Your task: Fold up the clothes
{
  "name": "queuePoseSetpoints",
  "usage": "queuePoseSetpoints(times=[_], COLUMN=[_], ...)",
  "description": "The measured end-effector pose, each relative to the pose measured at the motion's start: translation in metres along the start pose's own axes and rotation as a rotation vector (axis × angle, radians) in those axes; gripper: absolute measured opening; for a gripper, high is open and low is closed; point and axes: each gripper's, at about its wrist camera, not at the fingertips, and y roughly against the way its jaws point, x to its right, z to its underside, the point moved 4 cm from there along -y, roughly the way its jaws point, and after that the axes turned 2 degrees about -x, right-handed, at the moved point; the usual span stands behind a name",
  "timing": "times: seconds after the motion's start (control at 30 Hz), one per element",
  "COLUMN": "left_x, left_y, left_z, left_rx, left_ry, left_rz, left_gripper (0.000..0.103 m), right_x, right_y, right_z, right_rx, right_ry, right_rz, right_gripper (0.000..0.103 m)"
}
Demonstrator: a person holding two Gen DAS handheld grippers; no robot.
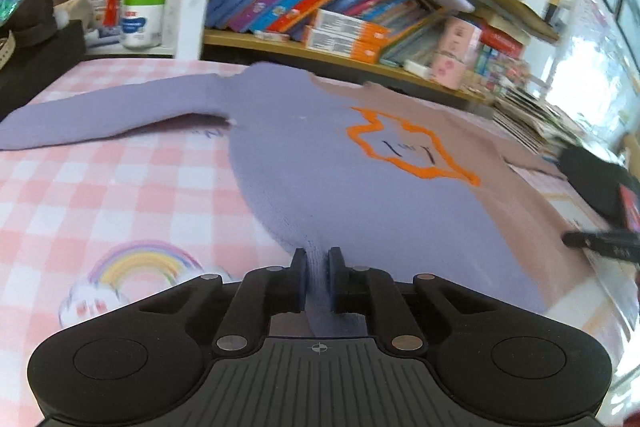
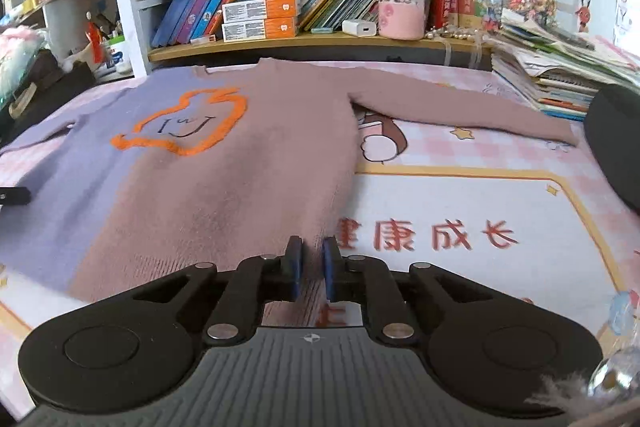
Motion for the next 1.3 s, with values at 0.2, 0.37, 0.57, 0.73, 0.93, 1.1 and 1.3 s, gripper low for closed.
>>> queuePoseSetpoints(times=[0.2, 0.37, 0.57, 0.73, 0.93, 1.1, 1.3], left_x=[-0.002, -0.003, 0.003, -0.002, 0.0, 0.008, 0.004], left_y=[0.006, 0.02, 0.019, 0.016, 0.014, 0.015, 0.023], left_z=[0.005, 0.013, 0.015, 0.006, 0.01, 0.015, 0.015], left_rx=[0.001, 0.011, 0.01, 0.033, 0.014, 0.013, 0.026], left_ry=[-0.008, 0.034, 0.052, 0.055, 0.042, 0.023, 0.025], left_rz=[-0.024, -0.032, 0.004, -0.013, -0.015, -0.006, -0.035], left_gripper=[0.014, 0.028, 0.014, 0.008, 0.008, 0.009, 0.022], right_x=[-0.008, -0.007, -0.007, -0.012, -0.016, -0.005, -0.004], right_y=[0.005, 0.014, 0.024, 0.027, 0.023, 0.024, 0.026], right_z=[0.006, 0.013, 0.02, 0.023, 0.021, 0.02, 0.019], right_rx=[0.0, -0.001, -0.005, 0.008, 0.022, 0.018, 0.02], right_ry=[0.012, -0.01, -0.011, 0.003, 0.029, 0.003, -0.038], right_rz=[-0.001, -0.026, -0.049, -0.037, -0.016, -0.003, -0.034], right_gripper=[0.012, 0.019, 0.009, 0.006, 0.005, 0.005, 0.012])
